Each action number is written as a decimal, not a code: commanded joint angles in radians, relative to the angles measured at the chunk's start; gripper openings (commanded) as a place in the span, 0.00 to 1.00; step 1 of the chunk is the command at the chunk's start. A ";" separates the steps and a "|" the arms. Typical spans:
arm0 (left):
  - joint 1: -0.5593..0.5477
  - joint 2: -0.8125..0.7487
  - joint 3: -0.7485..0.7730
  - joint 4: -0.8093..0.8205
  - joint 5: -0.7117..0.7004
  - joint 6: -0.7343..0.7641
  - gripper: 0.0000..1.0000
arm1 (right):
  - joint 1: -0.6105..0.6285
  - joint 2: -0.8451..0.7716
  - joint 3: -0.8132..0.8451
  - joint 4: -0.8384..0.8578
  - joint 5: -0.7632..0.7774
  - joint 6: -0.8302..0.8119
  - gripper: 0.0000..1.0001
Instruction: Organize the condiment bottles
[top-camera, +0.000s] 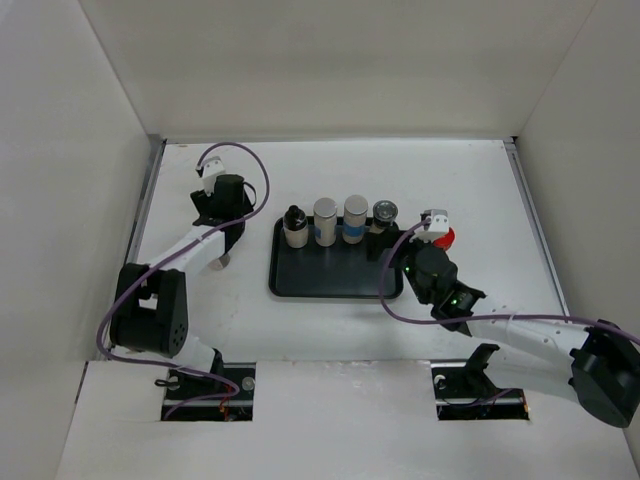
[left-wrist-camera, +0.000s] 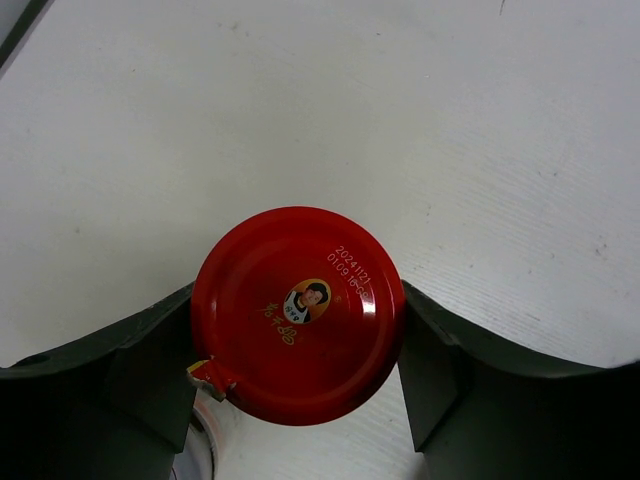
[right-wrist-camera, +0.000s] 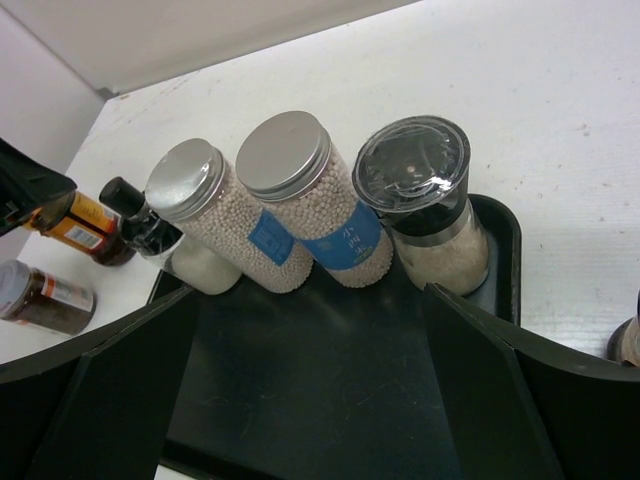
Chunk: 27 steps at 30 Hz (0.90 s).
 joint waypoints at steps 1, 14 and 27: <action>0.002 -0.094 0.048 0.119 0.000 -0.004 0.46 | -0.002 -0.008 0.003 0.052 -0.011 0.009 1.00; -0.107 -0.416 0.062 0.131 -0.052 0.038 0.40 | -0.010 -0.024 -0.009 0.064 0.001 0.009 1.00; -0.605 -0.613 -0.082 -0.045 -0.215 0.049 0.40 | -0.032 -0.046 -0.035 0.074 0.082 0.014 1.00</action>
